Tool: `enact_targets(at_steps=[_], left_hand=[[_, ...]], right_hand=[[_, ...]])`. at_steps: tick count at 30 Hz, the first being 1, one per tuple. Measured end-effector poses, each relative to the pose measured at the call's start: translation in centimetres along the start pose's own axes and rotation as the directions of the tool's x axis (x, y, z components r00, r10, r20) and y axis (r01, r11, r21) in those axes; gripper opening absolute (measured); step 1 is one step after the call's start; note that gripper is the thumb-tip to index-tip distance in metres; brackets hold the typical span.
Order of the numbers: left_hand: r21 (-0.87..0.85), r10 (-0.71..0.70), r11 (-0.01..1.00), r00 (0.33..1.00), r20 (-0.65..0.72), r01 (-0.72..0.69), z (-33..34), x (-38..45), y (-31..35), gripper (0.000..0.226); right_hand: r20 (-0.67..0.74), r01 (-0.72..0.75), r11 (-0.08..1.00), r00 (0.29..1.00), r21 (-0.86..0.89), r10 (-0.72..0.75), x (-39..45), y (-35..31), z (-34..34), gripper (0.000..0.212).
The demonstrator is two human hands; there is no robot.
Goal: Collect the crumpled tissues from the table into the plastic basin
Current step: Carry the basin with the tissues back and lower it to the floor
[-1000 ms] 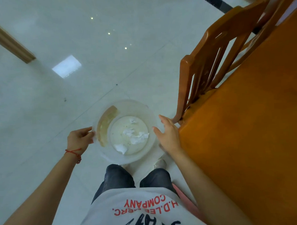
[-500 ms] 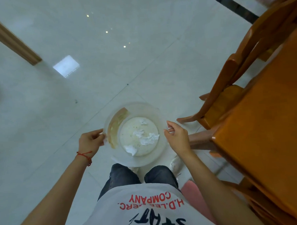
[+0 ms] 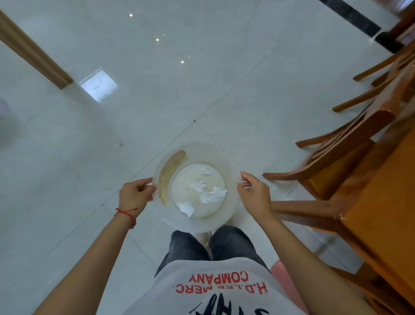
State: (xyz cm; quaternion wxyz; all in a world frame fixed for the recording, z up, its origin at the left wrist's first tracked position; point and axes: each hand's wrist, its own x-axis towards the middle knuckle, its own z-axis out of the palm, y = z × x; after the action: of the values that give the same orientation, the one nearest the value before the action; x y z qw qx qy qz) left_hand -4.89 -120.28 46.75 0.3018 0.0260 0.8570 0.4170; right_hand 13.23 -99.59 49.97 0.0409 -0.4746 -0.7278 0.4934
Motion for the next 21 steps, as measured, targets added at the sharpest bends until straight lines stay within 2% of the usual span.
enact_targets(at_steps=[12, 21], left_hand=[[-0.015, -0.038, 0.999, 0.999, 0.013, 0.038, 2.7, 9.2, 7.7, 0.03], [0.021, 0.03, 0.999, 0.998, 0.06, -0.031, 5.0, 16.3, 14.8, 0.03]], right_hand=[[-0.034, 0.024, 1.0, 0.999, 0.015, -0.023, 10.5, -2.7, -1.9, 0.033], [-0.123, 0.035, 0.999, 0.992, 0.04, -0.03, 18.2, -5.2, -4.2, 0.031]])
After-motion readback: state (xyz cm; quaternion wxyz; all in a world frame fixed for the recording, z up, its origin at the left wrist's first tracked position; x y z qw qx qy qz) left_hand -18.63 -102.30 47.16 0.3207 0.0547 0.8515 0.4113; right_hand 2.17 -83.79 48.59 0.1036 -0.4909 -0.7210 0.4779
